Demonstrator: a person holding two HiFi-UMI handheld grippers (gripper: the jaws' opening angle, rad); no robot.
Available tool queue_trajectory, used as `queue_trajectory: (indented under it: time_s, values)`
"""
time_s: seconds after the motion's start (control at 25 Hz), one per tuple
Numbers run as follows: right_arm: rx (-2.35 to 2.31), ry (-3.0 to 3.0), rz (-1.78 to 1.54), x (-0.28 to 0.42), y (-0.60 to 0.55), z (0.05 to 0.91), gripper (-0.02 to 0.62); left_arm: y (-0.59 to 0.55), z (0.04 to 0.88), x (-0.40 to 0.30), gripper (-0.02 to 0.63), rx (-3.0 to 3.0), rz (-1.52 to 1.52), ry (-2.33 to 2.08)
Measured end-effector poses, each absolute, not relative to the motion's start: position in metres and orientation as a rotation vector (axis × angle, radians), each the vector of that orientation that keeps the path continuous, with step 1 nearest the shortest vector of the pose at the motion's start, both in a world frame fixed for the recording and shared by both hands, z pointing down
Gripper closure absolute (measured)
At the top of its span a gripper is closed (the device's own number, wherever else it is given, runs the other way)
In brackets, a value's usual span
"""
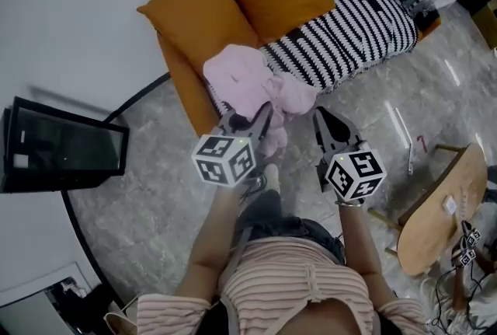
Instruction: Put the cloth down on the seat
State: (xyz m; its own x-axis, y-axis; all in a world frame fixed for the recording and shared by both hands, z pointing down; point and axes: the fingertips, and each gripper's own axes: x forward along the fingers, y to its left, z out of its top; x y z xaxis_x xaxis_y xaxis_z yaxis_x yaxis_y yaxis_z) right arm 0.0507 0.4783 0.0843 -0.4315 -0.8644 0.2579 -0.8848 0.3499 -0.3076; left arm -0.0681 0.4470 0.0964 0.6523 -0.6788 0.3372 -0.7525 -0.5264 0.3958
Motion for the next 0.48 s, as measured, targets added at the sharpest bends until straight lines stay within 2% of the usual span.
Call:
queue_trajectory:
  time_s: [0.48]
  values:
    - [1.699,-2.46,0.671,0.049,0.396,0.094,0.586,0.359,0.111,-0.073,0.494,2.347,0.197,-1.052]
